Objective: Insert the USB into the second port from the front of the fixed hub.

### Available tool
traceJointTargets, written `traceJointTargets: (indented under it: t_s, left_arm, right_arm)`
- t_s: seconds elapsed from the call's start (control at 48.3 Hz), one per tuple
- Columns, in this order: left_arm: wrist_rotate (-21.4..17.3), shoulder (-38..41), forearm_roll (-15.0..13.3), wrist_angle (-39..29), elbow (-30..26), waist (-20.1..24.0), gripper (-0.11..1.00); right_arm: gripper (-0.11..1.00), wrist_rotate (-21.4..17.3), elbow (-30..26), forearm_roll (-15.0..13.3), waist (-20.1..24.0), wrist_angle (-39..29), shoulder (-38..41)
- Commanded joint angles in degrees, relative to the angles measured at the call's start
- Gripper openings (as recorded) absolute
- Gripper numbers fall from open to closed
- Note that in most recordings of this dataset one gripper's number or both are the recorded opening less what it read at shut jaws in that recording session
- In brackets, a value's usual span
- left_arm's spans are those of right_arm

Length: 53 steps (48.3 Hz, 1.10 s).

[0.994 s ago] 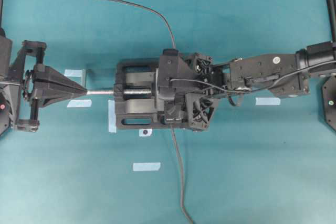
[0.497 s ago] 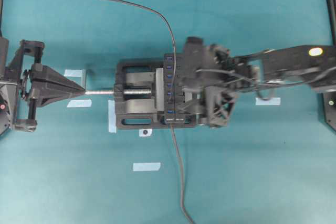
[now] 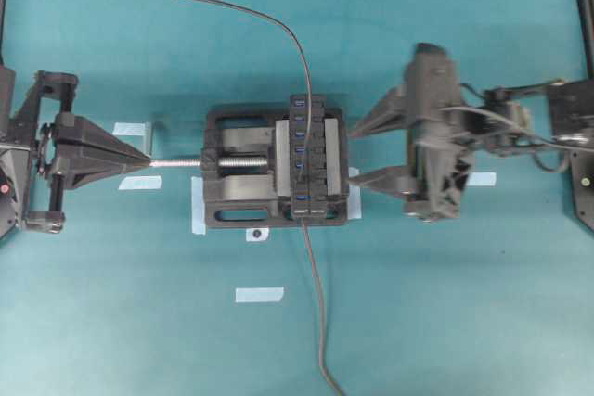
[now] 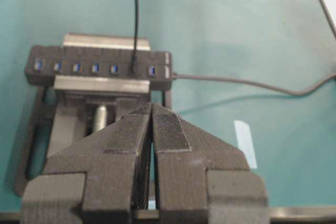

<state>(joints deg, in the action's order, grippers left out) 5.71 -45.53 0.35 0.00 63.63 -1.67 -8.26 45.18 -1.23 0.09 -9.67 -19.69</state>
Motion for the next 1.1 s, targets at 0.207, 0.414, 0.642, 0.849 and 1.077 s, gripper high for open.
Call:
traceJointTargets:
  t_s: [0.207,0.414,0.642,0.849,1.077]
  left_arm:
    - [0.00,-0.35,0.09,0.26,-0.62,0.00,0.00]
    - [0.09,-0.35,0.09,0.26,-0.70,-0.09,0.00]
    - [0.09,-0.35,0.09,0.26,-0.62,0.00,0.00]
    - [0.09,-0.35,0.09,0.26,-0.62,0.00,0.00]
    - [0.09,-0.35,0.09,0.26,-0.62,-0.09,0.00]
  right_arm:
    - [0.78,-0.62,1.93,0.09,0.53,1.76,-4.04]
    - [0.78,-0.70,2.64,0.09,0.70,1.58,-4.04]
    - [0.78,-0.70,2.90,0.09,0.70,1.58,-4.04]
    - [0.78,-0.70,3.16,0.09,0.70,1.58,-4.04]
    - [0.78,-0.70,3.16,0.09,0.70,1.58,-4.04]
